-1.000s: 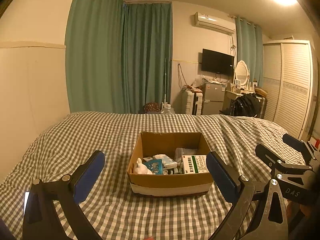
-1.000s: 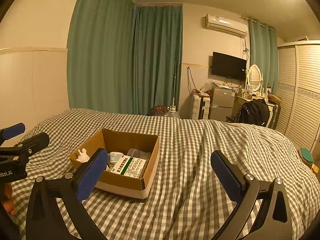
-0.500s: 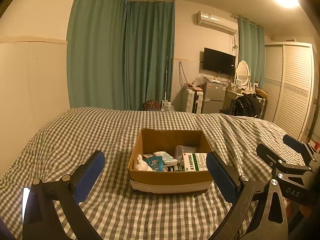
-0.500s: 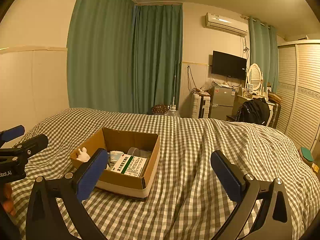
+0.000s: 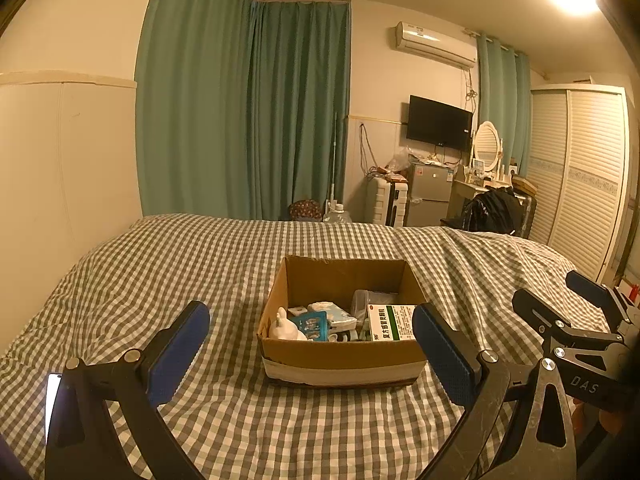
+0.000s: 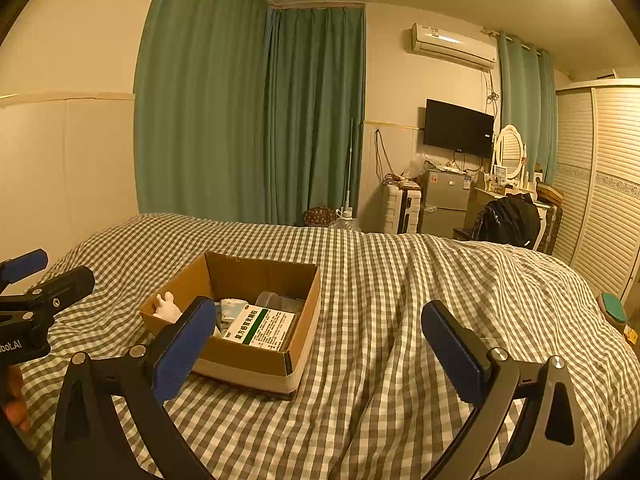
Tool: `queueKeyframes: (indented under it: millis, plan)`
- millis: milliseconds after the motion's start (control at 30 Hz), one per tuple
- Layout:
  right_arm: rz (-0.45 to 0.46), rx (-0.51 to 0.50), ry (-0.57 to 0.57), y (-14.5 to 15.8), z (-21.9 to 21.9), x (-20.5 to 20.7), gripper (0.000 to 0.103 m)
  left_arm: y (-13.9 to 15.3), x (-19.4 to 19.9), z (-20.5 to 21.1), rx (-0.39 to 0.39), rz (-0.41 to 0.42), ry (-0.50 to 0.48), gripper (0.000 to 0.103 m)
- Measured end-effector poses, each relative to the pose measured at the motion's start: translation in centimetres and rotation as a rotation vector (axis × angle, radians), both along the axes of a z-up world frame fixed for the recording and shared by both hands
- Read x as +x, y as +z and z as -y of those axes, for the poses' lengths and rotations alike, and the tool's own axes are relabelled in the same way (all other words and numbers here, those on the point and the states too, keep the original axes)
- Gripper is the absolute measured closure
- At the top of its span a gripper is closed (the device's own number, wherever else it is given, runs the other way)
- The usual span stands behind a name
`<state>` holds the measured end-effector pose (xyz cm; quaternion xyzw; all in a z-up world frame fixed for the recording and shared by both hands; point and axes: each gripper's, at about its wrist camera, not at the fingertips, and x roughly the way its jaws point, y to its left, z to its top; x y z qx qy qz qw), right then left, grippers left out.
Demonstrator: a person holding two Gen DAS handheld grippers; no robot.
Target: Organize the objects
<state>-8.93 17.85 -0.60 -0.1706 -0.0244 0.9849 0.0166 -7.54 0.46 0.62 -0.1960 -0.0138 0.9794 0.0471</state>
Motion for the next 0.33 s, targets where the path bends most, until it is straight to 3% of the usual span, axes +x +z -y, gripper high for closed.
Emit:
queueKeyframes:
  millis: [333]
  plan:
    - [0.003,0.0,0.0,-0.1,0.12,-0.08,0.0,-0.04,-0.04,0.03,-0.015,-0.009,0.004,0.0]
